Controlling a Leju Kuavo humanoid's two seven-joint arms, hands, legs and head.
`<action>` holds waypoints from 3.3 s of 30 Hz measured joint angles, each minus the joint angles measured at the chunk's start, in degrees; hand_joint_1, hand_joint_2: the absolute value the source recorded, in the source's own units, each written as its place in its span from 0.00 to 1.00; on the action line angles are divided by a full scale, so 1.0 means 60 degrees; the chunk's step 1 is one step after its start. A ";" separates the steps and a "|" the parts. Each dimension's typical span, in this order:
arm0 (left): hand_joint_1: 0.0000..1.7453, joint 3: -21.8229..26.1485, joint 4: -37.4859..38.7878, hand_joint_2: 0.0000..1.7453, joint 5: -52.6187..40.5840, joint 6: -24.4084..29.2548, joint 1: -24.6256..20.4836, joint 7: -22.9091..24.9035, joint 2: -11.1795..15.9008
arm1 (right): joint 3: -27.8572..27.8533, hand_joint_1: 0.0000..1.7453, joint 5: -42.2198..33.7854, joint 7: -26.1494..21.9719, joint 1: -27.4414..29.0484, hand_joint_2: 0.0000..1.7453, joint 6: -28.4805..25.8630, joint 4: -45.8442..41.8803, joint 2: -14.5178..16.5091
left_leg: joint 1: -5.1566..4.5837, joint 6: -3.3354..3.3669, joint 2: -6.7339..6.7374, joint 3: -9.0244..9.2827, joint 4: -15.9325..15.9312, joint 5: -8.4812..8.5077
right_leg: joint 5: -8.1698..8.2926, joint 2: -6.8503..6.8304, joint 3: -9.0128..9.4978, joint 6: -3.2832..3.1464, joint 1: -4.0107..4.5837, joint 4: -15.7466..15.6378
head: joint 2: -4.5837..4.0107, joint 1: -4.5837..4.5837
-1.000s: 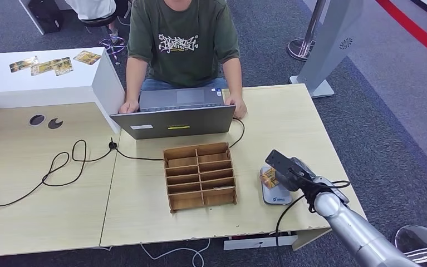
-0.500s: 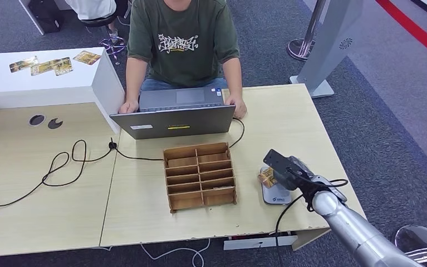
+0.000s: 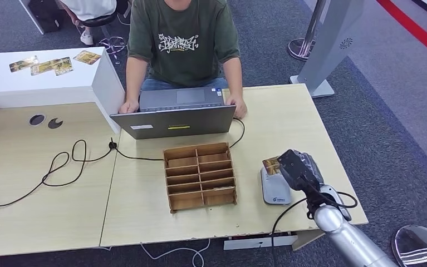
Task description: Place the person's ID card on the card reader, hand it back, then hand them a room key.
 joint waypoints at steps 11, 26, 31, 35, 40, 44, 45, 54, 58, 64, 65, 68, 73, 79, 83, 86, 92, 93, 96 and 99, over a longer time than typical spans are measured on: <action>0.00 0.0273 0.0014 0.00 -0.0020 0.0147 0.0044 -0.0106 -0.0226 | -0.1486 1.00 0.1820 -0.0617 0.1463 1.00 -0.2898 -0.1537 0.1015 | 0.0001 0.0002 0.0000 0.0000 0.0000 -0.0001 | -0.0001 0.0000 -0.0003 0.0000 0.0000 0.0001 | -0.0001 -0.0001; 0.00 0.0279 0.0014 0.00 -0.0224 0.0371 -0.0048 -0.0045 -0.0310 | -0.2933 1.00 0.6757 -0.0104 0.2110 1.00 -0.4168 -0.2119 0.2180 | 0.0000 0.0001 0.0007 0.0005 0.0000 -0.0001 | 0.0000 0.0006 -0.0003 0.0000 0.0000 0.0000 | 0.0000 -0.0002; 0.00 0.0280 0.0014 0.00 -0.0243 0.0432 -0.0084 -0.0004 -0.0310 | -0.3607 1.00 0.8593 -0.0303 0.2219 1.00 -0.4172 -0.2399 0.2726 | 0.0000 0.0001 0.0007 0.0005 0.0000 -0.0001 | -0.0001 0.0007 -0.0004 -0.0001 0.0000 0.0002 | -0.0001 -0.0002; 0.00 0.0280 0.0014 0.00 -0.0245 0.0453 -0.0120 0.0009 -0.0311 | -0.3971 1.00 1.0118 0.0091 0.2270 1.00 -0.4173 -0.2746 0.3034 | 0.0000 0.0001 0.0008 0.0004 0.0000 -0.0001 | -0.0002 0.0007 -0.0004 -0.0001 0.0001 0.0002 | -0.0001 -0.0002; 0.00 0.0279 0.0014 0.00 -0.0256 0.0467 -0.0144 0.0023 -0.0310 | -0.4023 1.00 1.0940 0.0845 0.2258 1.00 -0.4173 -0.3231 0.2675 | -0.0006 0.0002 0.0009 0.0005 0.0000 -0.0001 | -0.0001 0.0007 -0.0001 0.0001 -0.0002 -0.0002 | 0.0000 -0.0001; 0.00 0.0279 0.0014 0.00 -0.0267 0.0483 -0.0151 0.0031 -0.0310 | -0.4344 1.00 1.0978 0.0412 0.2223 1.00 -0.4173 -0.3553 0.2006 | -0.0011 0.0005 0.0010 0.0007 0.0002 -0.0003 | 0.0002 0.0007 0.0001 0.0004 -0.0005 -0.0009 | 0.0000 0.0001; 0.00 0.0279 0.0014 0.00 -0.0267 0.0489 -0.0152 0.0031 -0.0310 | -0.4521 1.00 1.0984 0.0005 0.2234 1.00 -0.4173 -0.3649 0.1901 | -0.0011 0.0007 0.0010 0.0007 0.0003 -0.0004 | 0.0002 0.0007 0.0001 0.0004 -0.0005 -0.0010 | 0.0000 0.0001; 0.00 0.0279 0.0014 0.00 -0.0267 0.0495 -0.0154 0.0031 -0.0310 | -0.8104 1.00 1.1001 -0.6309 0.2346 1.00 -0.4172 -0.4984 0.3579 | 0.0003 0.0003 0.0007 0.0006 -0.0001 -0.0010 | -0.0007 0.0005 -0.0004 -0.0003 0.0000 -0.0001 | 0.0000 -0.0002; 0.00 0.0279 0.0014 0.00 -0.0267 0.0495 -0.0160 0.0031 -0.0310 | -0.9070 1.00 1.0996 -0.6581 0.2305 1.00 -0.4170 -0.5219 0.4244 | 0.0003 -0.0002 0.0009 0.0007 -0.0003 -0.0013 | -0.0009 0.0009 -0.0002 -0.0003 0.0002 0.0001 | 0.0000 -0.0002; 0.00 0.0279 0.0014 0.00 -0.0274 0.0494 -0.0169 0.0031 -0.0307 | -0.9525 1.00 1.0998 -0.6170 0.2283 1.00 -0.4169 -0.5244 0.4681 | -0.0002 -0.0002 0.0010 0.0009 -0.0002 -0.0013 | -0.0008 0.0009 0.0003 -0.0001 0.0001 -0.0001 | 0.0000 0.0000; 0.00 0.0279 0.0014 0.00 -0.0282 0.0493 -0.0172 0.0032 -0.0304 | -0.9524 1.00 1.0999 -0.5993 0.2273 1.00 -0.4169 -0.5229 0.4696 | -0.0003 -0.0002 0.0011 0.0009 -0.0002 -0.0013 | -0.0007 0.0009 0.0004 -0.0001 0.0000 -0.0001 | -0.0001 0.0000; 0.00 0.0279 0.0014 0.00 -0.0321 0.0491 -0.0177 0.0042 -0.0297 | -0.9463 1.00 1.1003 -0.5437 0.2213 1.00 -0.4169 -0.5153 0.4712 | -0.0004 -0.0002 0.0011 0.0009 -0.0002 -0.0013 | -0.0007 0.0009 0.0005 -0.0001 0.0000 -0.0001 | -0.0001 -0.0001; 0.00 0.0277 0.0014 0.00 -0.0394 0.0491 -0.0201 0.0108 -0.0278 | -0.9092 1.00 1.1007 -0.4607 0.2046 1.00 -0.4169 -0.4948 0.4649 | -0.0003 -0.0002 0.0012 0.0010 -0.0002 -0.0013 | -0.0007 0.0010 0.0005 -0.0001 0.0000 -0.0001 | -0.0001 -0.0001; 0.00 0.0251 0.0009 0.00 -0.0509 0.0496 -0.0270 0.0214 -0.0195 | -0.8019 1.00 1.1009 -0.2884 0.1598 1.00 -0.4169 -0.4443 0.3934 | -0.0002 -0.0002 0.0014 0.0009 -0.0002 -0.0012 | -0.0006 0.0010 0.0009 -0.0002 0.0000 0.0003 | -0.0003 -0.0001; 0.00 0.0207 -0.0006 0.00 -0.0596 0.0505 -0.0311 0.0281 -0.0110 | -0.6663 1.00 1.1010 -0.0629 0.0863 1.00 -0.4169 -0.3765 0.2910 | -0.0005 -0.0001 0.0021 0.0006 -0.0002 -0.0009 | 0.0002 0.0018 0.0019 -0.0004 -0.0001 0.0010 | -0.0002 -0.0001; 0.00 0.0184 -0.0056 0.00 -0.0605 0.0534 -0.0334 0.0362 -0.0036 | -0.4663 1.00 1.1017 0.2739 -0.0407 1.00 -0.4169 -0.2829 0.1792 | -0.0011 -0.0001 0.0050 0.0010 -0.0002 0.0001 | 0.0022 0.0044 0.0010 -0.0013 -0.0007 0.0014 | -0.0001 0.0000; 0.00 0.0129 -0.0188 0.00 -0.0589 0.0555 -0.0403 0.0425 0.0102 | 0.0510 1.00 1.1029 0.6195 -0.2747 1.00 -0.4169 -0.0891 0.0437 | 0.0004 -0.0013 0.0017 0.0022 0.0000 0.0033 | 0.0033 0.0023 0.0002 -0.0019 0.0000 0.0013 | -0.0002 -0.0006; 0.00 0.0102 -0.0203 0.00 -0.0605 0.0553 -0.0406 0.0437 0.0116 | 0.1006 1.00 1.1023 0.6201 -0.3006 1.00 -0.4169 -0.0612 0.0380 | 0.0006 -0.0014 0.0000 0.0014 0.0000 0.0040 | 0.0032 0.0008 -0.0001 -0.0019 0.0001 0.0015 | -0.0001 -0.0003; 0.00 0.0009 -0.0249 0.00 -0.0671 0.0539 -0.0411 0.0490 0.0153 | 0.2052 1.00 1.1011 0.6204 -0.3695 1.00 -0.4169 0.0150 0.0288 | 0.0012 -0.0019 -0.0010 0.0004 0.0000 0.0043 | 0.0032 0.0002 -0.0006 -0.0020 0.0006 0.0017 | -0.0001 -0.0001; 0.00 -0.0083 -0.0286 0.00 -0.0731 0.0526 -0.0443 0.0512 0.0210 | 0.2717 1.00 1.1011 0.6203 -0.4201 1.00 -0.4169 0.0806 0.0290 | 0.0011 -0.0019 -0.0007 0.0000 0.0000 0.0042 | 0.0031 0.0005 -0.0007 -0.0021 0.0007 0.0016 | 0.0000 -0.0003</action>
